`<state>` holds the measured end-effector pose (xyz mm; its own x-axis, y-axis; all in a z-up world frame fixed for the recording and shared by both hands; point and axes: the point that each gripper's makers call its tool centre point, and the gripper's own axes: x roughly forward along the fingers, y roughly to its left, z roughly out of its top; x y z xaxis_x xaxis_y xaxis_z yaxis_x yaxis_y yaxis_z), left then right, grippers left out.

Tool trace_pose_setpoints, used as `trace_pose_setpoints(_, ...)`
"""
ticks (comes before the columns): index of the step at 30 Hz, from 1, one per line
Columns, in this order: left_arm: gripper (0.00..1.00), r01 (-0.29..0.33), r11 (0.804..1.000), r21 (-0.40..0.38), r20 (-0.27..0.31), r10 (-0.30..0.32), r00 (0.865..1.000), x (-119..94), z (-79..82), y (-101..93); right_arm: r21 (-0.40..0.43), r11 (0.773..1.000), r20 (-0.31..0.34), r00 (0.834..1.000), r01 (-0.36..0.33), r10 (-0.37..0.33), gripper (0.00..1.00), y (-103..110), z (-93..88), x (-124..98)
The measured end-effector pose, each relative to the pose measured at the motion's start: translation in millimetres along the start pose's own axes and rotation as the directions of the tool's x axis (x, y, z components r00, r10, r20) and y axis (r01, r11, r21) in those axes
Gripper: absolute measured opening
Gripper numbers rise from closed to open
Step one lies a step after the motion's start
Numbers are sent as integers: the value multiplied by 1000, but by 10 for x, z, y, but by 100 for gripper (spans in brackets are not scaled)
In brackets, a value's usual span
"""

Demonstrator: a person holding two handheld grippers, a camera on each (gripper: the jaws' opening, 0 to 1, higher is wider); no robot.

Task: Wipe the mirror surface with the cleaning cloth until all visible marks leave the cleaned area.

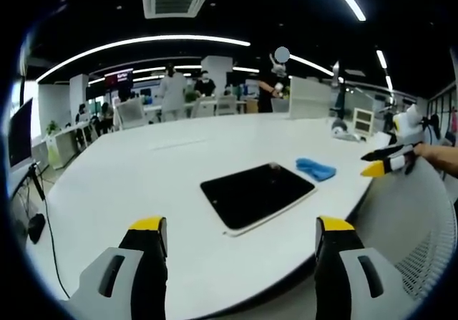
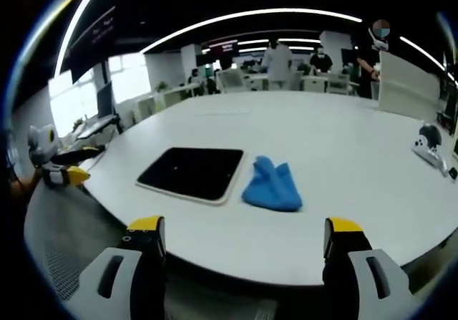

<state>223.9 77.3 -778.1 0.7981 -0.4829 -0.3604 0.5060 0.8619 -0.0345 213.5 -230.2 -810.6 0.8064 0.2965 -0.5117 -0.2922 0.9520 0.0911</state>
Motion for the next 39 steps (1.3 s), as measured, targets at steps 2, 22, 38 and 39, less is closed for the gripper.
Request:
trace_pose_setpoints(2, 85, 0, 1000, -1, -1, 0, 1000, 0, -3, 0, -3, 1000, 0, 1000, 2, -2, 91, -1, -2, -4)
trace_pose_setpoints(22, 86, -4, 1000, -2, -9, 4, 1000, -5, -15, 20, -16, 1000, -13, 1000, 11, -12, 92, -6, -17, -3)
trace_pose_setpoints(38, 84, -7, 1000, -1, -18, 7, 1000, -3, -31, 26, -2, 1000, -14, 1000, -4, 4, 92, 11, -27, 1)
trace_pose_setpoints(39, 84, -7, 1000, -1, -17, 7, 1000, -3, -30, 26, -3, 1000, -16, 1000, -4, 4, 92, 11, -30, 1)
